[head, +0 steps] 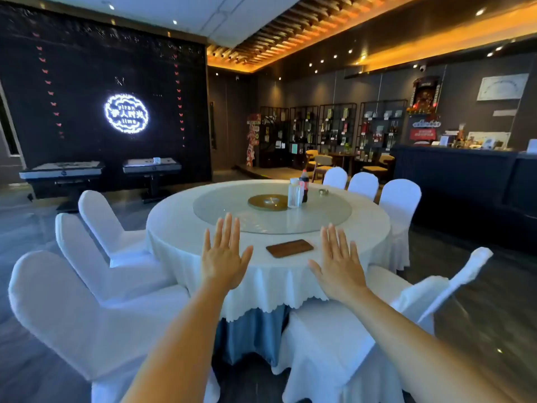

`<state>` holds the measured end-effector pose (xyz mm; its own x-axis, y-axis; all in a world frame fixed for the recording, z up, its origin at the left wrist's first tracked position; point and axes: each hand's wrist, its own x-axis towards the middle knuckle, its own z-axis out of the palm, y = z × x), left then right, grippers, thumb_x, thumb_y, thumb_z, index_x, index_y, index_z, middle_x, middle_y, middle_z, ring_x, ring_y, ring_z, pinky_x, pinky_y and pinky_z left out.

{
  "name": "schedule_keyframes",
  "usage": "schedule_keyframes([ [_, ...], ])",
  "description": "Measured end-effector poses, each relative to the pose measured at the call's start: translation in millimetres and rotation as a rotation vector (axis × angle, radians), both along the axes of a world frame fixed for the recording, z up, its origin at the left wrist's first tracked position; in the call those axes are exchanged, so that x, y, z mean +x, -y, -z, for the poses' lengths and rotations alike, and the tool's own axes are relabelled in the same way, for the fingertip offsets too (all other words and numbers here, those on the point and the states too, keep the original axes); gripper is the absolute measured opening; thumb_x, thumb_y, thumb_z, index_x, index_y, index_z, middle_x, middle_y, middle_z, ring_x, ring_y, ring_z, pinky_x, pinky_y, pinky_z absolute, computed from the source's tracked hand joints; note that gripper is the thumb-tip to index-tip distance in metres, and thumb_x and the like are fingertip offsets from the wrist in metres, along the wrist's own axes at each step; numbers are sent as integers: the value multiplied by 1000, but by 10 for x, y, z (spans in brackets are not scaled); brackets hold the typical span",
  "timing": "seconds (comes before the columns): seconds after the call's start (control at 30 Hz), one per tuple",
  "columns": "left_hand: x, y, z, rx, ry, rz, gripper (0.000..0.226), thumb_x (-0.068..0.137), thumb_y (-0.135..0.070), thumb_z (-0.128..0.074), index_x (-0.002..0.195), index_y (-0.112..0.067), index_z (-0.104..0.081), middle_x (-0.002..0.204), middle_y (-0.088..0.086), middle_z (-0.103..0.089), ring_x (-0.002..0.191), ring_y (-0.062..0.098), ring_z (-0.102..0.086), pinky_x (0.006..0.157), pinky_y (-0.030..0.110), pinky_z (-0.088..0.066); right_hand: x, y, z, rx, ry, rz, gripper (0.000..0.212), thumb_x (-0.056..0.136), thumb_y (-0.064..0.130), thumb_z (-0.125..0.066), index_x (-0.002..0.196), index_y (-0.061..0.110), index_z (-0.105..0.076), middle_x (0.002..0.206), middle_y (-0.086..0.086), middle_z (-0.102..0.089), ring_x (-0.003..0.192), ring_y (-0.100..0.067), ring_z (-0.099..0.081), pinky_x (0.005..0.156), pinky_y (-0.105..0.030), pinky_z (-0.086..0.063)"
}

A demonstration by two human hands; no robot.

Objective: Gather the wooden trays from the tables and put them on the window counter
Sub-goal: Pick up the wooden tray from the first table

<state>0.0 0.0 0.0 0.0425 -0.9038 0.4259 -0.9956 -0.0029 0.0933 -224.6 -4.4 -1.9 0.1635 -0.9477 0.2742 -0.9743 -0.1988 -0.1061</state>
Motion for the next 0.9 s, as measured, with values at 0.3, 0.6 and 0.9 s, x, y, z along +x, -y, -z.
schedule_keyframes([
  [0.3,-312,177,737,86,-37,23,88,58,-66,41,131,-18,30,143,-3,33,147,17,14,119,38,9,-273,110,675,158,-15,22,67,98,48,-16,125,13,35,144,-2,38,146,-25,20,120,-42,7],
  [0.6,-98,873,895,166,2,-12,62,97,-49,-14,130,-19,30,159,2,19,147,17,16,121,39,8,-47,840,877,190,-5,39,72,98,47,-17,132,8,33,157,-9,24,147,-25,18,121,-42,5],
  [0.9,266,2292,1174,269,12,33,67,98,-47,-15,148,-14,15,159,4,18,147,19,15,121,40,6,382,2249,1105,248,51,121,73,99,45,-19,147,7,20,158,-10,22,147,-24,15,121,-41,4],
])
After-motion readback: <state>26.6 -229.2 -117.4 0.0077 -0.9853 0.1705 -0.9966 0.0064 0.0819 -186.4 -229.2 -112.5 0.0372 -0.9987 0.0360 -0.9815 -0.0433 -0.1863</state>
